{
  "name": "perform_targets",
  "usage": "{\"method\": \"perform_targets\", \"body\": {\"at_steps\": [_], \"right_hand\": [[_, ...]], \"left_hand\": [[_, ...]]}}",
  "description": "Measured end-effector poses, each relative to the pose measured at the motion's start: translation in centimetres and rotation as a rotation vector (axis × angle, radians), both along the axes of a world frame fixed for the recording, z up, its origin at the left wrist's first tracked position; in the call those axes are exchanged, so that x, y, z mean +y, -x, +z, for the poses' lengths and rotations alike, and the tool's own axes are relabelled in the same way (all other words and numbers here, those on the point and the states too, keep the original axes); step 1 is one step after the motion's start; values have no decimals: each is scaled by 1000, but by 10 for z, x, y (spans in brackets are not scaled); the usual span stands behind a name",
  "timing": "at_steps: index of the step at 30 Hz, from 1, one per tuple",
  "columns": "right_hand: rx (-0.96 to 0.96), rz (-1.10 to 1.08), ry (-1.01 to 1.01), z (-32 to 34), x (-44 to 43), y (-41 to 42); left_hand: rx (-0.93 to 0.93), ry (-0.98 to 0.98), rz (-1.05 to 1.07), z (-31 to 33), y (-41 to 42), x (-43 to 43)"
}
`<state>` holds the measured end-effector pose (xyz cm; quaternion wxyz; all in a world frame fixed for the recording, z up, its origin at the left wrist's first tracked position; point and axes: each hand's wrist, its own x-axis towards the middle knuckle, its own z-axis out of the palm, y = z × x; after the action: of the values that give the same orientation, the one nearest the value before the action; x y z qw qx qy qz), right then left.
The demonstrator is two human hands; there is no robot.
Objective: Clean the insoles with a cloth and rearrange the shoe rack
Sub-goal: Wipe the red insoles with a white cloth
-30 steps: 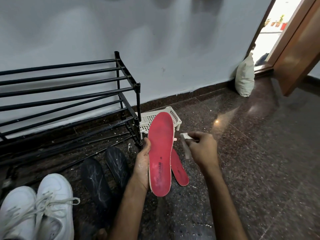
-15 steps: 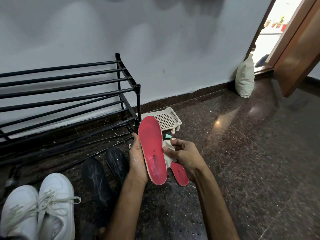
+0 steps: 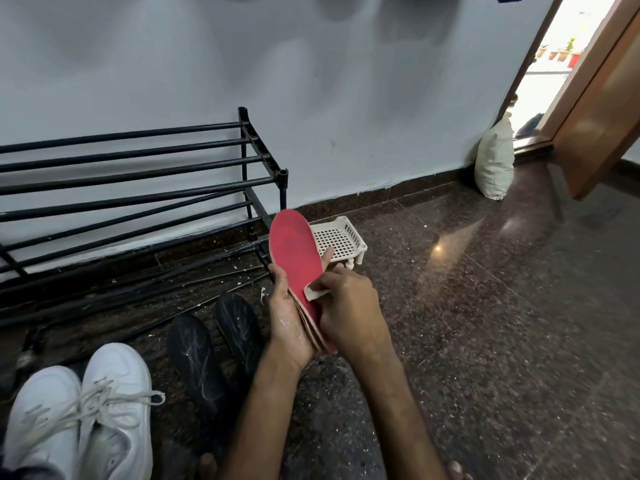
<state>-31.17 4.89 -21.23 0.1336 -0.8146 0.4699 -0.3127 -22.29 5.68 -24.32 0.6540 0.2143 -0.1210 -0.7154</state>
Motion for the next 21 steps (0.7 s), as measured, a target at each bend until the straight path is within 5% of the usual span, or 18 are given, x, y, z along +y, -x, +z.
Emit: {"method": "perform_targets", "body": {"at_steps": [6, 11, 16, 18, 21], "right_hand": [[-34, 204, -296, 4, -1, 10], [85, -92, -86, 9, 3, 6], [38, 217, -267, 15, 6, 0], [89, 177, -345, 18, 2, 6], [38, -25, -137, 11, 0, 7]], "left_hand": [[20, -45, 128, -2, -3, 5], [-8, -70, 100, -6, 4, 2], [43, -71, 148, -3, -6, 3], [61, -67, 173, -1, -9, 2], [-44, -103, 117, 0, -3, 1]]}}
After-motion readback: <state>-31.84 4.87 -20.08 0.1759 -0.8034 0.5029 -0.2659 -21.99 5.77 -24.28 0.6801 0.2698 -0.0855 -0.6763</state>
